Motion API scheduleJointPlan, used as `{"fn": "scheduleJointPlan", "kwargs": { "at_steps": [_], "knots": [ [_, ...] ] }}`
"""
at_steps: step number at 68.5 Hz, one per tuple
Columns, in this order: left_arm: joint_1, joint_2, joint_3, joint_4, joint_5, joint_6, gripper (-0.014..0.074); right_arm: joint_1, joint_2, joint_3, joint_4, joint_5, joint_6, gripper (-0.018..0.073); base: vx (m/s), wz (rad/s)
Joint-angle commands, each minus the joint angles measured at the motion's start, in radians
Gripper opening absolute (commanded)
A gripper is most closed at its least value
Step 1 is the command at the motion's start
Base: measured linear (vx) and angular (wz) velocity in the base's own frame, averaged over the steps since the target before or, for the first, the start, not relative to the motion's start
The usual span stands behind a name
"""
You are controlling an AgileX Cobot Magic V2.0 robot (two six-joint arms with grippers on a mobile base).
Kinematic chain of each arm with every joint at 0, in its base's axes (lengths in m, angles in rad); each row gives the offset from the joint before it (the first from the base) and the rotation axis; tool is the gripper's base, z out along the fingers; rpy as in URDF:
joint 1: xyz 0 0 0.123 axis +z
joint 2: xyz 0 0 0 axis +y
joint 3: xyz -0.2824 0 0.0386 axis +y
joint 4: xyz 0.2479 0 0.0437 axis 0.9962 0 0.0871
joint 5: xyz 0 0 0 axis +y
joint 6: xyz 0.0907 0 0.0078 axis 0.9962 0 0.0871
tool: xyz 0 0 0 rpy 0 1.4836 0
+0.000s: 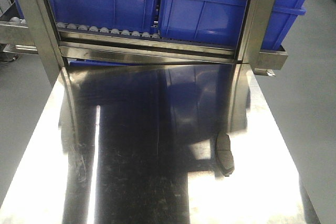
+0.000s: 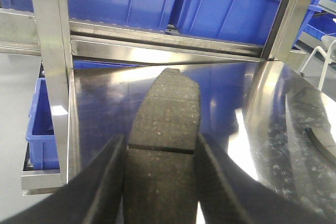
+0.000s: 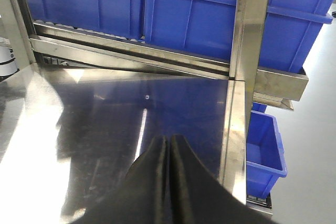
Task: Move and align brake pads A on conveyor
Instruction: 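Move the right gripper toward the other brake pad on the table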
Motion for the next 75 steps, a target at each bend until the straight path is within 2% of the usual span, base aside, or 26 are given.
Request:
{"fn": "scheduleJointPlan", "kwargs": {
  "at_steps": [1,10,16,21,26,31,35,46,57,67,75],
  "knots": [
    [-0.002,0.008,-0.03,0.005,-0.097,0.0,0.0101,-0.004,0.008,-0.027,-0.005,-0.073,-0.009,-0.0003,0.0,0.0],
    [-0.002,0.008,-0.03,0.005,-0.097,0.0,0.0101,-0.004,0.008,-0.027,-0.005,-0.089,-0.009,0.002,0.0,0.0],
    [-0.002,0.008,-0.03,0.005,-0.097,0.0,0.0101,-0.004,0.008,-0.027,-0.009,-0.089,-0.009,0.0113,0.0,0.0],
    [-0.002,0.008,-0.03,0.005,-0.097,0.0,0.0101,-0.004,0.008,-0.027,-0.013,-0.089,-0.01,0.0253,0.0,0.0],
    [-0.002,0.008,-0.03,0.005,-0.097,0.0,0.0101,-0.004,0.008,-0.027,-0.022,-0.087,-0.01,0.0456,0.0,0.0],
    [-0.002,0.008,-0.03,0.005,-0.097,0.0,0.0101,-0.004,0.008,-0.027,-0.032,-0.082,-0.009,0.0621,0.0,0.0],
    [-0.002,0.008,-0.03,0.005,-0.097,0.0,0.0101,-0.004,0.008,-0.027,-0.032,-0.081,-0.009,0.0727,0.0,0.0],
    [-0.002,0.008,-0.03,0.005,-0.097,0.0,0.0101,-0.004,0.008,-0.027,-0.031,-0.087,-0.009,0.0719,0.0,0.0],
    [-0.002,0.008,-0.03,0.005,-0.097,0.0,0.0101,-0.004,0.009,-0.027,-0.036,-0.139,-0.013,0.0671,0.0,0.0],
    [-0.002,0.008,-0.03,0.005,-0.097,0.0,0.0101,-0.004,0.046,-0.032,-0.04,-0.089,-0.011,0.0633,0.0,0.0],
    [-0.002,0.008,-0.03,0.005,-0.097,0.0,0.0101,-0.004,0.201,-0.084,-0.03,-0.024,0.002,0.0621,0.0,0.0]
  ]
}}
